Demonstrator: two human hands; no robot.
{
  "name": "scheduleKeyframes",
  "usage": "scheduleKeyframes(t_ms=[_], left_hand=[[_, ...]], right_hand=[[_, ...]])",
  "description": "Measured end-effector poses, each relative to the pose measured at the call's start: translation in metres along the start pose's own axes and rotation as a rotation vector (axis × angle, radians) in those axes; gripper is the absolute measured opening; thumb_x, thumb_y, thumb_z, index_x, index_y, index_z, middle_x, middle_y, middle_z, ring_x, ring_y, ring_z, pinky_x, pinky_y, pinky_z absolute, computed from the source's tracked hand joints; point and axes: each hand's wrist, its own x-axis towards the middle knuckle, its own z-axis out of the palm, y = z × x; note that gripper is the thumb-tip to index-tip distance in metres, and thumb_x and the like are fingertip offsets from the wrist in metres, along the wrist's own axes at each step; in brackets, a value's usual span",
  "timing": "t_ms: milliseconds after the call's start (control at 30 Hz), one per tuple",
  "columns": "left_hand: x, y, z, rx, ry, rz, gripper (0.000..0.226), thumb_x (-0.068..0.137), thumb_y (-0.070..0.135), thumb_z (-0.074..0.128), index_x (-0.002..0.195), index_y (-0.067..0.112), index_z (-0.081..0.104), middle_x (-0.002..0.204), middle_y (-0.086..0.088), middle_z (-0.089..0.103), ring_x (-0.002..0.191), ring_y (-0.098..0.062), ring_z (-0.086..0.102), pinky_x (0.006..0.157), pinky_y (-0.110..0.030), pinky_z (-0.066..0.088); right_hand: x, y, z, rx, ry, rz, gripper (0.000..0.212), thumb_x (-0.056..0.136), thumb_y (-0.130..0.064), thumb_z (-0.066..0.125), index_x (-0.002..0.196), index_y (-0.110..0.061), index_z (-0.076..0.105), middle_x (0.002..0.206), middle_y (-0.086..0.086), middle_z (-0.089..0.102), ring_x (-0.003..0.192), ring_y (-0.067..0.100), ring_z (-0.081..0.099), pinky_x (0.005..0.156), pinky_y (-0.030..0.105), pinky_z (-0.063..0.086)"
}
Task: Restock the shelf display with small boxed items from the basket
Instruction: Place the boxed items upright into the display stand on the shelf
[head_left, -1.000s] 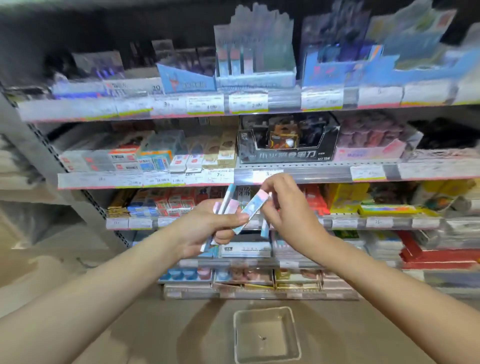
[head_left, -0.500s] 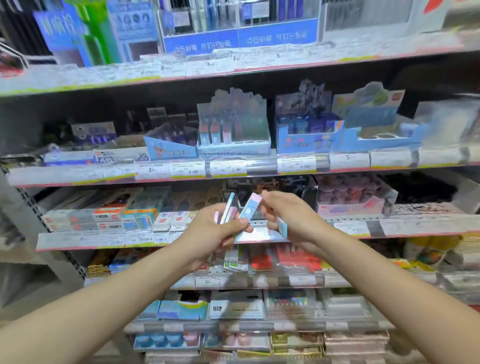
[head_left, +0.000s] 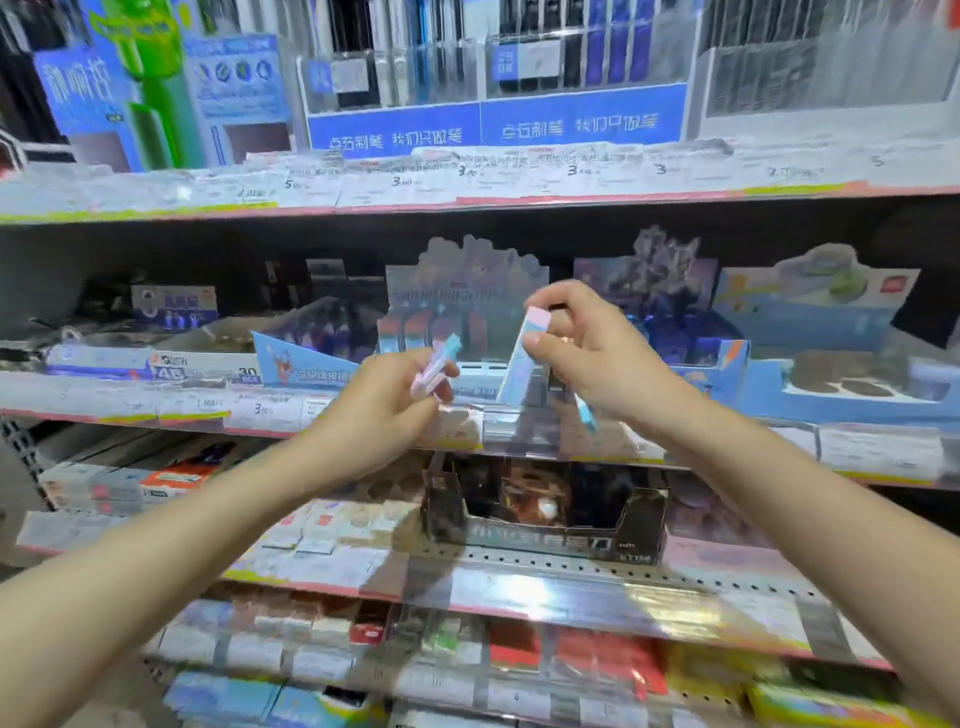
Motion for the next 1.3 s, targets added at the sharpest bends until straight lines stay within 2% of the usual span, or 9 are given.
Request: scheduleKeyframes(t_ms=[133,233,333,467,600,800,1067,1233,1300], left_hand=[[0.021,-0.014,-0.016,0.321,-0.027,0.243,0.026,0.077,0.002,0.046,0.064,0.022,0.037,0.068,0.002,0.047,0.063,-0.020,0.046,0.055,-0.027,0.035],[0.039,-0.024,-0.029,0.559,-0.026,0.503,0.017,0.066,-0.001,0.051,0.067,0.014,0.043,0.073,-0.011,0.054,0.065,-0.031,0.053,0.054,-0.037,0.041],[0.056,-0.035,-0.035,0.746,-0.098,0.594,0.018,0.059,-0.002,0.055,0.069,0.012,0.050,0.074,-0.012,0.056,0.064,-0.034,0.055,0.050,-0.042,0.045],[0.066,-0.048,-0.035,0.630,-0.185,0.614,0.031,0.069,-0.006,0.056,0.073,0.018,0.036,0.079,-0.016,0.057,0.071,-0.038,0.056,0.057,-0.039,0.039],[0.070,-0.052,-0.041,0.514,-0.247,0.566,0.024,0.083,0.001,0.048,0.074,0.016,0.031,0.079,-0.009,0.053,0.070,-0.027,0.044,0.062,-0.031,0.030],[0.069,-0.054,-0.047,0.494,-0.274,0.569,0.024,0.084,0.003,0.048,0.072,0.016,0.031,0.072,0.001,0.039,0.067,-0.021,0.037,0.062,-0.028,0.027],[0.074,-0.057,-0.047,0.481,-0.267,0.578,0.029,0.083,0.003,0.049,0.069,0.019,0.030,0.059,0.008,0.031,0.057,-0.017,0.032,0.049,-0.020,0.024],[0.076,-0.058,-0.047,0.464,-0.261,0.569,0.046,0.082,0.001,0.049,0.060,0.027,0.018,0.056,0.008,0.031,0.052,-0.007,0.033,0.051,-0.020,0.025],[0.077,-0.059,-0.047,0.460,-0.251,0.562,0.046,0.081,0.001,0.049,0.060,0.028,0.018,0.055,0.007,0.032,0.051,-0.010,0.034,0.050,-0.027,0.026]], right_hand=[[0.031,-0.005,-0.001,-0.245,0.016,-0.063,0.022,0.088,-0.016,0.056,0.108,-0.009,0.048,0.079,0.004,0.055,0.063,0.008,0.042,0.061,0.017,0.035],[0.046,-0.006,0.005,-0.332,0.015,-0.071,0.019,0.087,-0.014,0.055,0.101,-0.001,0.054,0.075,0.008,0.058,0.060,0.010,0.040,0.059,0.024,0.034],[0.055,-0.001,0.018,-0.430,0.034,-0.091,0.019,0.088,-0.012,0.053,0.106,-0.008,0.050,0.066,-0.007,0.040,0.060,0.012,0.036,0.051,0.016,0.029],[0.066,0.001,0.029,-0.474,0.110,-0.049,0.026,0.089,-0.010,0.050,0.115,-0.010,0.047,0.074,-0.002,0.036,0.066,0.014,0.033,0.054,0.022,0.028],[0.073,0.000,0.038,-0.458,0.138,-0.043,0.022,0.090,-0.006,0.048,0.112,-0.006,0.050,0.077,0.003,0.043,0.062,0.007,0.036,0.057,0.007,0.032],[0.077,0.008,0.047,-0.492,0.113,0.040,0.021,0.091,-0.010,0.049,0.112,-0.011,0.049,0.071,-0.004,0.043,0.060,0.008,0.039,0.057,0.024,0.032],[0.086,0.016,0.049,-0.415,0.138,0.110,0.020,0.089,-0.007,0.052,0.110,-0.007,0.053,0.107,0.019,0.061,0.099,0.032,0.058,0.092,0.039,0.048],[0.091,0.018,0.049,-0.363,0.152,0.111,0.017,0.090,-0.003,0.051,0.106,-0.008,0.054,0.110,0.014,0.060,0.092,0.021,0.056,0.065,-0.002,0.035],[0.092,0.018,0.050,-0.354,0.127,0.093,0.017,0.089,-0.003,0.051,0.104,-0.011,0.053,0.108,0.014,0.061,0.087,0.020,0.053,0.067,0.006,0.037]])
